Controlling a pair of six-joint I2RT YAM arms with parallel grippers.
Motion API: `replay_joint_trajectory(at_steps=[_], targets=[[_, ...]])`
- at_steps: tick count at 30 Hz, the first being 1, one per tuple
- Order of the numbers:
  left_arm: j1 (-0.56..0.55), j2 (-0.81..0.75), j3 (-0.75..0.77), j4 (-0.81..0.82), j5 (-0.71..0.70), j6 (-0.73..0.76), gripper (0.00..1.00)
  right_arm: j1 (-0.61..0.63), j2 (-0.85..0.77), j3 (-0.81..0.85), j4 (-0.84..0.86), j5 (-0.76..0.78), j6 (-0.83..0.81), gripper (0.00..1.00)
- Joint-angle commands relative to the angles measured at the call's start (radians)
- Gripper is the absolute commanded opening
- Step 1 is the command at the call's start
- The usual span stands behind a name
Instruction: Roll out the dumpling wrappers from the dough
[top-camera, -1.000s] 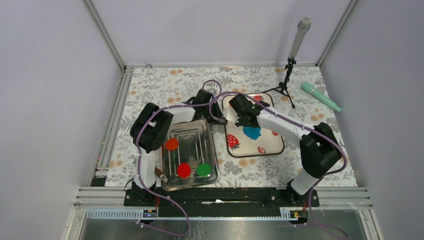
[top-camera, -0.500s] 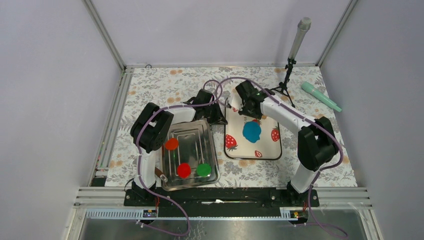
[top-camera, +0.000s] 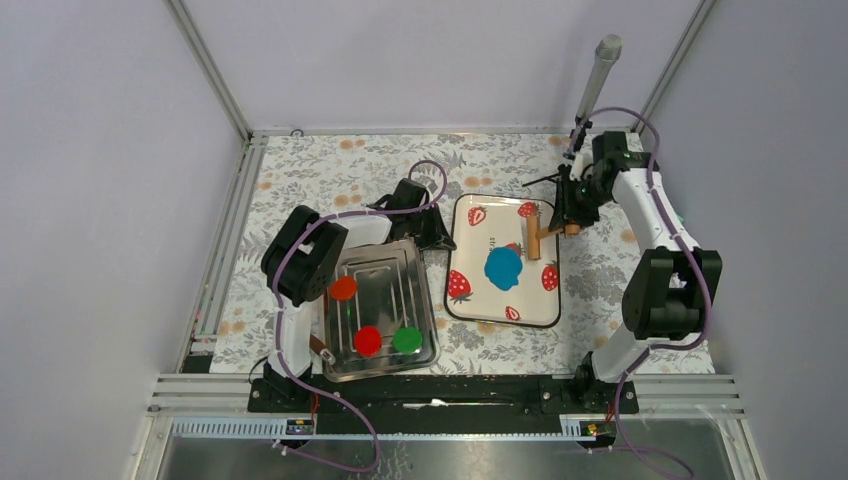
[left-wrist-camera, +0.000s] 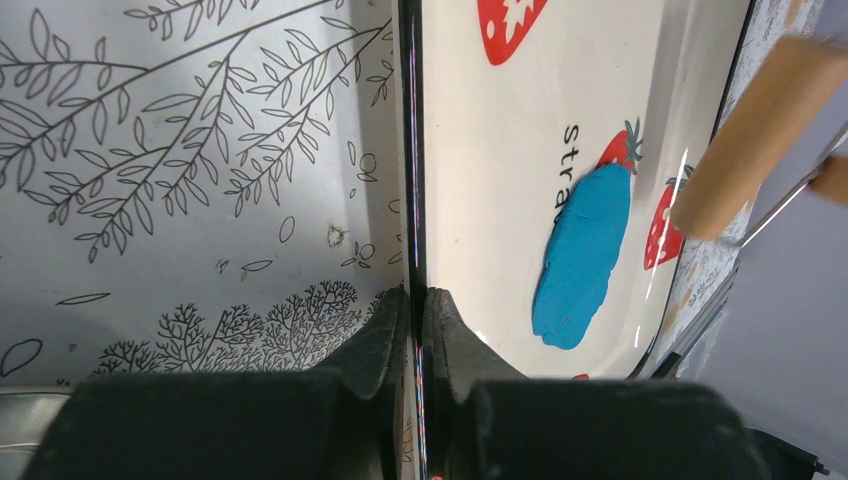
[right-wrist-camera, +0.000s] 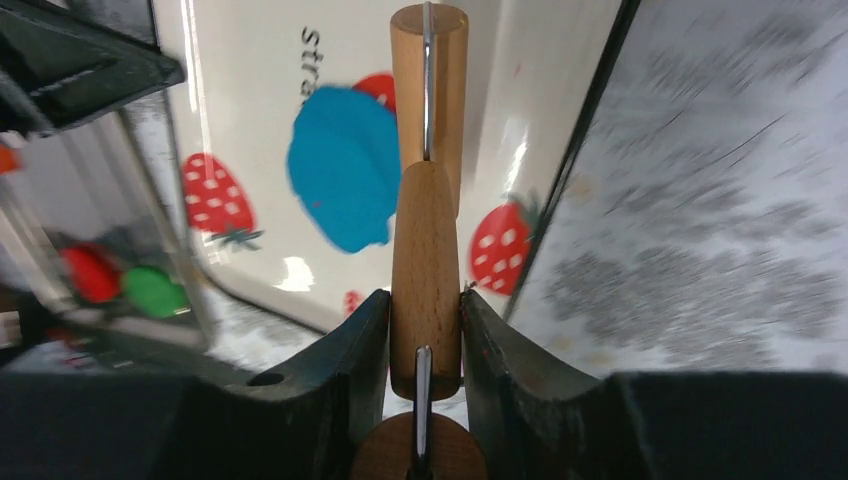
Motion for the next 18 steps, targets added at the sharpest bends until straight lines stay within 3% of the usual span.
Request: replay_joint_trajectory(at_steps=[1, 4, 9, 18], targets=[[-0.014, 0.028, -0.058, -0.144, -0.05, 0.06, 0.0, -0.081, -0.006, -0.08, -0.029, -0.335, 0.253, 0.0], [-0.014, 0.028, -0.057, -0.144, -0.05, 0.065, 0.0, -0.131, 0.017, -0.114, 0.01, -0.426, 0.329, 0.0], [-0.014, 0.035, -0.05, -0.146, -0.05, 0.065, 0.0, -0.154, 0.061, -0.12, 0.034, -0.412, 0.355, 0.0], [-0.014, 0.044, -0.044, -0.148, -0.044, 0.066, 0.0, -0.168, 0.146, -0.162, 0.085, -0.243, 0.32, 0.0]])
